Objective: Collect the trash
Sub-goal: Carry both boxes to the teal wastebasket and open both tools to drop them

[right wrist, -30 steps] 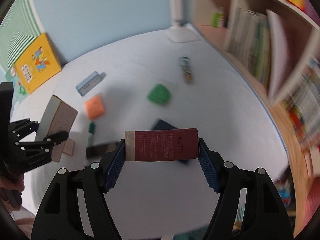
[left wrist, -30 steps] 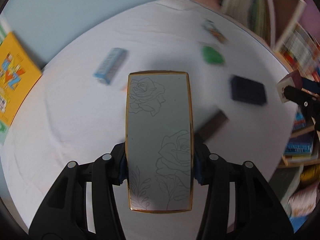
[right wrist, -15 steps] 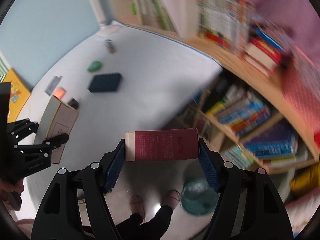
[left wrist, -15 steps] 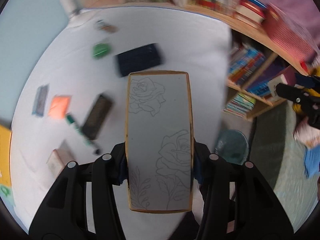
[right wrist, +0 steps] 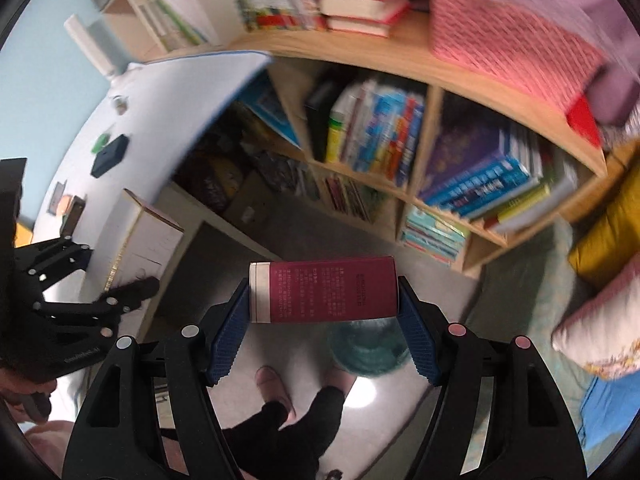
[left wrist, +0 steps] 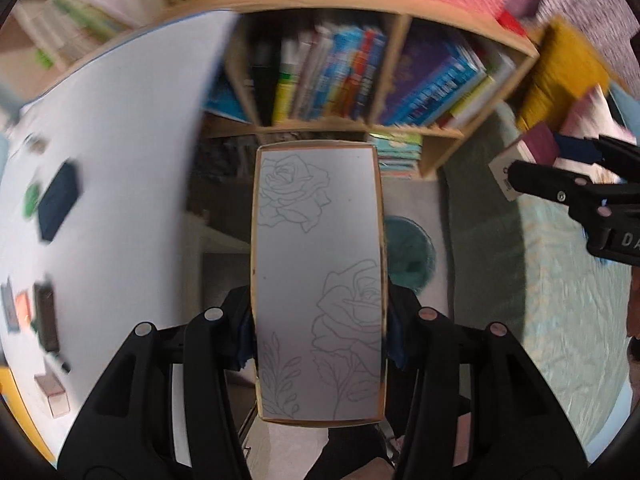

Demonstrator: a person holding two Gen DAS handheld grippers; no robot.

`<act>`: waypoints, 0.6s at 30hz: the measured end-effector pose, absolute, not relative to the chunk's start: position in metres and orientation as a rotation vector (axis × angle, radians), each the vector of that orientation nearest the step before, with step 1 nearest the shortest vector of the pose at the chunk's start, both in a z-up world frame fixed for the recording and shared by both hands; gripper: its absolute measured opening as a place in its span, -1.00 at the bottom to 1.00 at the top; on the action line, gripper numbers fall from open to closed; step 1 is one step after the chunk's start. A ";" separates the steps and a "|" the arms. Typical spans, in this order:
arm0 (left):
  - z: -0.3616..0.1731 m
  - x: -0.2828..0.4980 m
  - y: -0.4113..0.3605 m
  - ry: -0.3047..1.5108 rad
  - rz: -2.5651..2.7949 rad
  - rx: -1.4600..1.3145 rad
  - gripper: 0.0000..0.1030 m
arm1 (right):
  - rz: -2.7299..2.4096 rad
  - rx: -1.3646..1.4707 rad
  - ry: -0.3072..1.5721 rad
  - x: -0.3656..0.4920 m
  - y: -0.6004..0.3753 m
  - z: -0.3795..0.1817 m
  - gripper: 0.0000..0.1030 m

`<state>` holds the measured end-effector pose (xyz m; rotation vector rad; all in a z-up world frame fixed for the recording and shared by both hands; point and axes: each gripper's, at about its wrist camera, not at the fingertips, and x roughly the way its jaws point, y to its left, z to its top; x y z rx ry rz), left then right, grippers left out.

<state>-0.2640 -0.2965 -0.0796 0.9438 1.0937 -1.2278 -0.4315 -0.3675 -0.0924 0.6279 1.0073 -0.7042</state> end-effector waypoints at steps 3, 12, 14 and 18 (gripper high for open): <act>-0.091 -0.290 -0.312 1.100 -1.271 1.001 -0.08 | -0.716 0.674 1.014 -0.453 -0.374 -0.100 0.36; -0.123 -0.347 -0.341 1.125 -1.362 1.134 0.01 | -0.711 0.863 0.949 -0.501 -0.383 -0.117 0.45; -0.127 -0.355 -0.344 1.130 -1.371 1.151 0.61 | -0.701 0.899 0.910 -0.510 -0.385 -0.118 0.74; -0.131 -0.363 -0.347 1.121 -1.377 1.179 0.66 | -0.724 0.925 0.902 -0.525 -0.389 -0.120 0.75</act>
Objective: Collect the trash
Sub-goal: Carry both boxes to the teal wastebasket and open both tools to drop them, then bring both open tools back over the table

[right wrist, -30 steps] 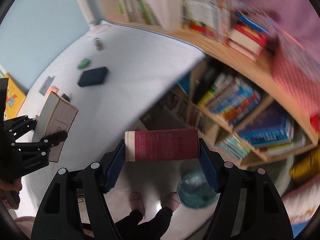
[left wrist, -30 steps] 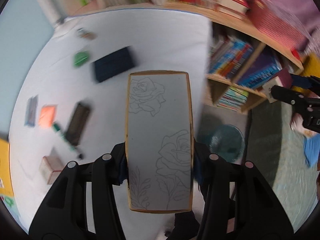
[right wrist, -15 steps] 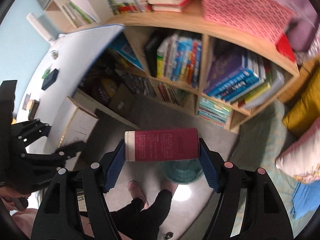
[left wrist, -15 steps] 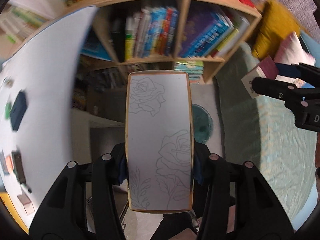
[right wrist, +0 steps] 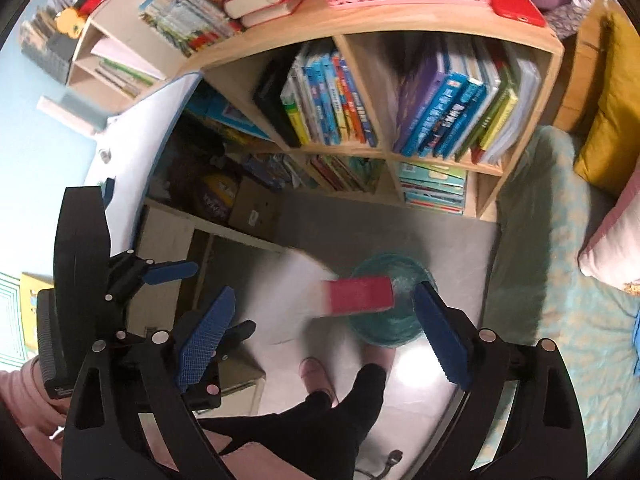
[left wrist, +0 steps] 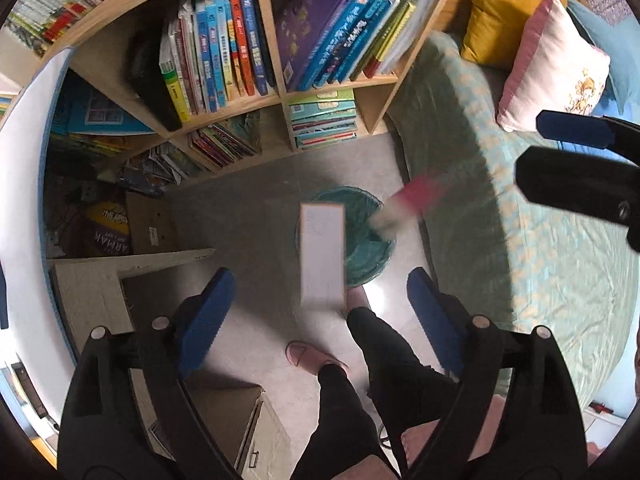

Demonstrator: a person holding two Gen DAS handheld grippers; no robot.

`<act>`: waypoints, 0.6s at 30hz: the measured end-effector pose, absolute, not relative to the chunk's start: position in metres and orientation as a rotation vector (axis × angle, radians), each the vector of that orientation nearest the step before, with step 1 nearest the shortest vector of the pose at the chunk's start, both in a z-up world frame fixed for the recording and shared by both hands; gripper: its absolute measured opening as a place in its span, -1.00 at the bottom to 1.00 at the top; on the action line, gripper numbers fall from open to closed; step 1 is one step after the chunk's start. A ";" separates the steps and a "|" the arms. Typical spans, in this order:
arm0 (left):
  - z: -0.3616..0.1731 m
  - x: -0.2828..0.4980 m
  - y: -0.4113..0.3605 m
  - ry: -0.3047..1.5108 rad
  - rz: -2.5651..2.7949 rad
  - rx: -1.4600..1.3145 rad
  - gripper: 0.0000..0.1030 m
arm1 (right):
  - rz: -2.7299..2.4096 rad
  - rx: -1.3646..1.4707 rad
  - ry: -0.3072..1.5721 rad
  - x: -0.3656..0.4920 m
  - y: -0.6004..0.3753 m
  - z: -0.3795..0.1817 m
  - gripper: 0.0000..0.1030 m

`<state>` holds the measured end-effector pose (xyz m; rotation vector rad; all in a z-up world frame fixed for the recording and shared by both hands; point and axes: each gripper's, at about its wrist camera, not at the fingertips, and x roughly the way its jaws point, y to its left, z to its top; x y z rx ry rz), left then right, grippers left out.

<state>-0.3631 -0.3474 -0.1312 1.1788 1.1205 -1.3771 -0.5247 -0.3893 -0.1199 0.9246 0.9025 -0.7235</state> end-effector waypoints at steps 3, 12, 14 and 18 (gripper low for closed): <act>-0.135 -0.363 -0.348 1.136 -1.362 1.184 0.66 | -0.733 0.936 0.914 -0.531 -0.393 -0.124 0.75; -0.125 -0.323 -0.341 1.171 -1.242 1.088 0.66 | -0.655 0.848 0.947 -0.506 -0.404 -0.122 0.75; -0.117 -0.304 -0.335 1.176 -1.188 1.038 0.66 | -0.604 0.804 0.957 -0.487 -0.408 -0.116 0.75; -0.103 -0.265 -0.320 1.186 -1.076 0.944 0.66 | -0.491 0.706 0.977 -0.445 -0.413 -0.105 0.75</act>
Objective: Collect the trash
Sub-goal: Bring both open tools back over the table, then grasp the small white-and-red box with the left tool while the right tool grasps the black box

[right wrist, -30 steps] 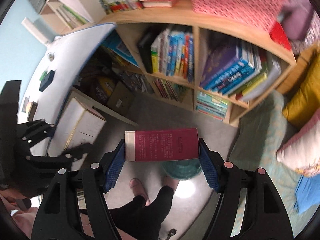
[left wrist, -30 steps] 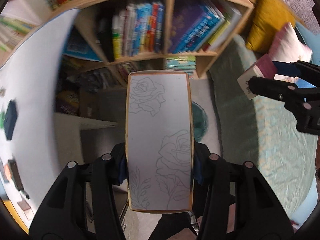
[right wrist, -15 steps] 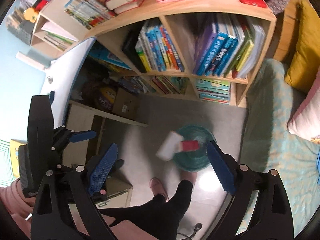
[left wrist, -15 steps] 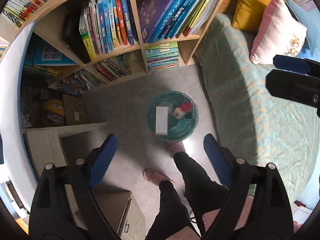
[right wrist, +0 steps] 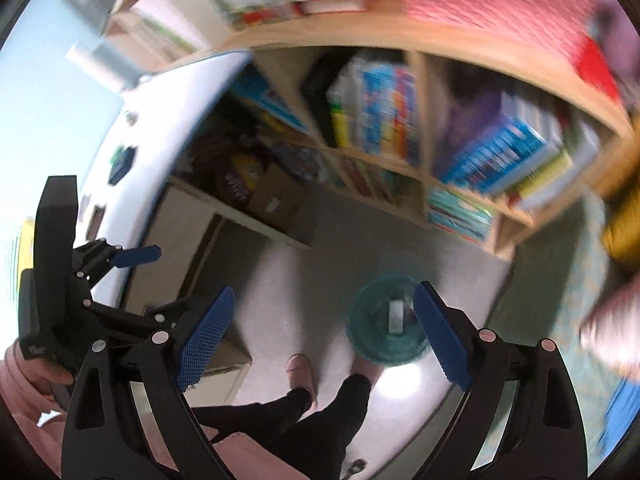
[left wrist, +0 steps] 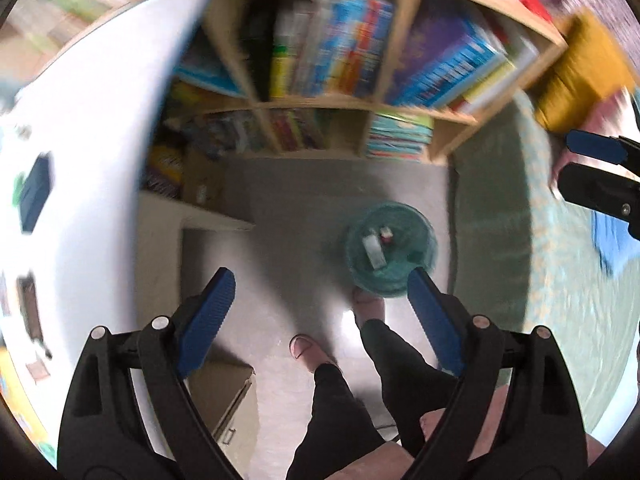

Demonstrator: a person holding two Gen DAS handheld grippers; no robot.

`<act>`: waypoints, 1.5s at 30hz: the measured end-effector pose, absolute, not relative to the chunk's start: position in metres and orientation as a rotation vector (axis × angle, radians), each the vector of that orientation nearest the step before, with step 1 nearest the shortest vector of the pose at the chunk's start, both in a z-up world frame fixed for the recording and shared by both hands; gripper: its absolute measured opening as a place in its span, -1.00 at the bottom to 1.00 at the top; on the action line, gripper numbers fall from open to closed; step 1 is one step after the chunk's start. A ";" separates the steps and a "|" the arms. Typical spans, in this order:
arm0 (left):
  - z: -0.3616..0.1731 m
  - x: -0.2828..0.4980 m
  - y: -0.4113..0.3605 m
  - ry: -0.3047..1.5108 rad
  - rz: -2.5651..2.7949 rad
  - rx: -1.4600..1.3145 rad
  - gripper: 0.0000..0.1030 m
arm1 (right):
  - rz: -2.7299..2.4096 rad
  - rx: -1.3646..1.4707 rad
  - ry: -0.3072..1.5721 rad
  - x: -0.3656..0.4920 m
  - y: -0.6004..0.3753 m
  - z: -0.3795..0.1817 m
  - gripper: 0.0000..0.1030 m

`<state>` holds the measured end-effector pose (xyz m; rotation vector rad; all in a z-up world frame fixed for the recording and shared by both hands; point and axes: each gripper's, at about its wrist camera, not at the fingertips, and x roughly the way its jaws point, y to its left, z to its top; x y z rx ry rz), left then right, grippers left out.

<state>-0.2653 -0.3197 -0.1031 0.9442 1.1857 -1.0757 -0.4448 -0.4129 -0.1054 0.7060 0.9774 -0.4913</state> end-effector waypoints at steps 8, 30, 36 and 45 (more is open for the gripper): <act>-0.078 -0.182 -0.258 1.227 -0.798 0.726 0.66 | -0.197 0.466 1.026 -0.341 -0.394 -0.082 0.75; -0.069 -0.026 -0.070 1.290 -0.315 0.395 0.69 | 0.326 -0.050 1.101 -0.102 -0.239 -0.074 0.75; -0.075 -0.002 -0.048 1.314 -0.270 0.340 0.69 | 0.407 -0.128 1.145 -0.062 -0.212 -0.086 0.75; -0.085 0.024 -0.036 1.337 -0.245 0.293 0.70 | 0.457 -0.210 1.194 -0.027 -0.191 -0.103 0.75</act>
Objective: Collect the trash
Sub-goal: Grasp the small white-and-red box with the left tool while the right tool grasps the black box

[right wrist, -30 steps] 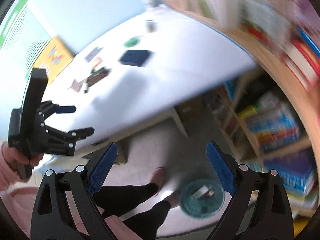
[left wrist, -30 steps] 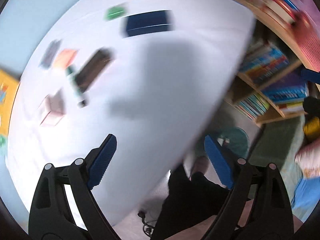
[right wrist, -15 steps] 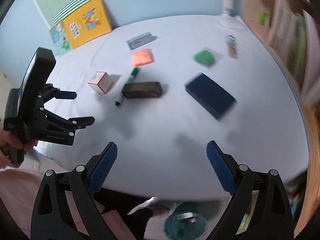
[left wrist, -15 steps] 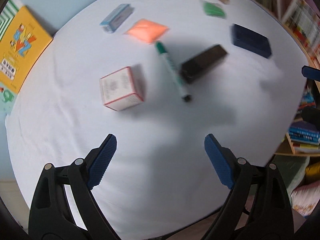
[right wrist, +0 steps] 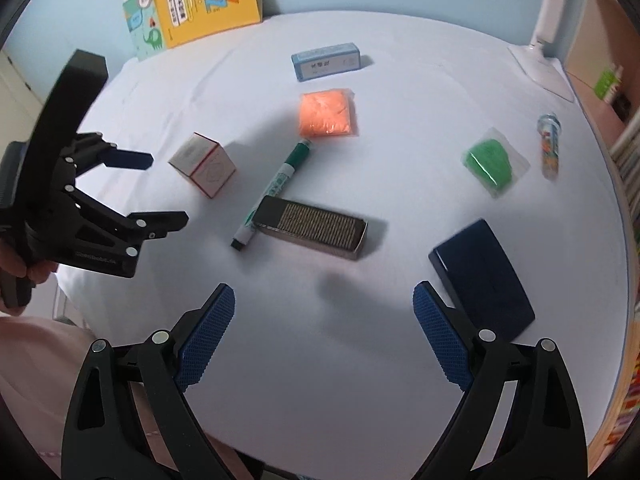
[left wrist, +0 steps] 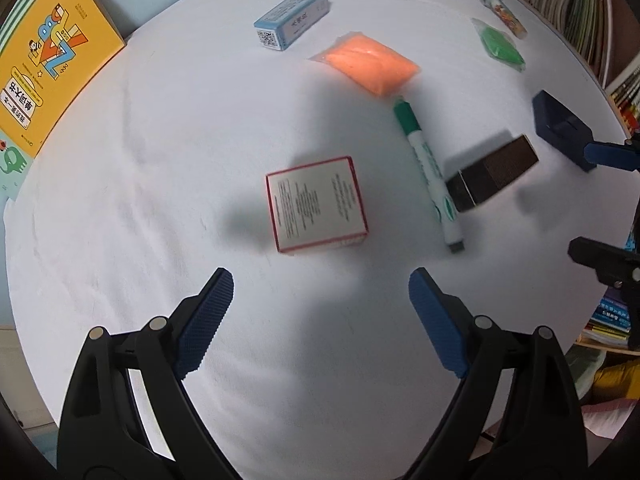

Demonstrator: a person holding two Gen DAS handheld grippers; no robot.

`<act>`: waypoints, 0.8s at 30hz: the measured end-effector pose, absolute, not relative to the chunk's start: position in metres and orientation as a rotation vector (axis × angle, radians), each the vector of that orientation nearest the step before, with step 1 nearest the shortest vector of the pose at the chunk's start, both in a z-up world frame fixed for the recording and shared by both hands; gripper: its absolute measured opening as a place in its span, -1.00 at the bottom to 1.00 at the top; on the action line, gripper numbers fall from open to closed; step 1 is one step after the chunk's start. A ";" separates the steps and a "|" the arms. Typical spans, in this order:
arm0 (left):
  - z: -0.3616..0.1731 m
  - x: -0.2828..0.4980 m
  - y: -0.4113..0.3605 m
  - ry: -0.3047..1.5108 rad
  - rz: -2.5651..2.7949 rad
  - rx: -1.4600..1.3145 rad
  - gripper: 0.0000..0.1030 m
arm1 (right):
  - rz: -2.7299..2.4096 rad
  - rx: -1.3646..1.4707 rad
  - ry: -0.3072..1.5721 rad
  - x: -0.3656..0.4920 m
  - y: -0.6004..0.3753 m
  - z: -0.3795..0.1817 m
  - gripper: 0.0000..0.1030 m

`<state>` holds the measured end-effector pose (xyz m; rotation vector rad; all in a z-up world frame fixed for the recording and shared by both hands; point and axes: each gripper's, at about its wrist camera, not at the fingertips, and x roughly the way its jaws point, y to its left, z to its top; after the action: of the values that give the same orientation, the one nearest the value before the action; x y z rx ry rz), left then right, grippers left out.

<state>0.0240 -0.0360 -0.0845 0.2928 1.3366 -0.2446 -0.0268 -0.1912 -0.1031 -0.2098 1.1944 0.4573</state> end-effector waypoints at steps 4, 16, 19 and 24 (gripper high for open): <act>-0.089 0.033 -0.035 1.351 -0.235 0.272 0.69 | 0.486 -0.244 1.210 -0.016 -0.185 -0.109 0.75; -0.102 0.055 -0.030 1.386 -0.218 0.248 0.65 | 0.560 -0.325 1.251 0.013 -0.172 -0.125 0.75; -0.106 0.057 -0.030 1.395 -0.219 0.248 0.54 | 0.581 -0.348 1.254 0.018 -0.167 -0.129 0.73; -0.109 0.062 -0.025 1.408 -0.235 0.221 0.22 | 0.633 -0.418 1.248 0.020 -0.155 -0.133 0.40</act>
<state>0.0619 -0.0247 -0.1088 0.2207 1.4078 -0.2346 0.0195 -0.1552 -0.1329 -0.4184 1.2479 0.6334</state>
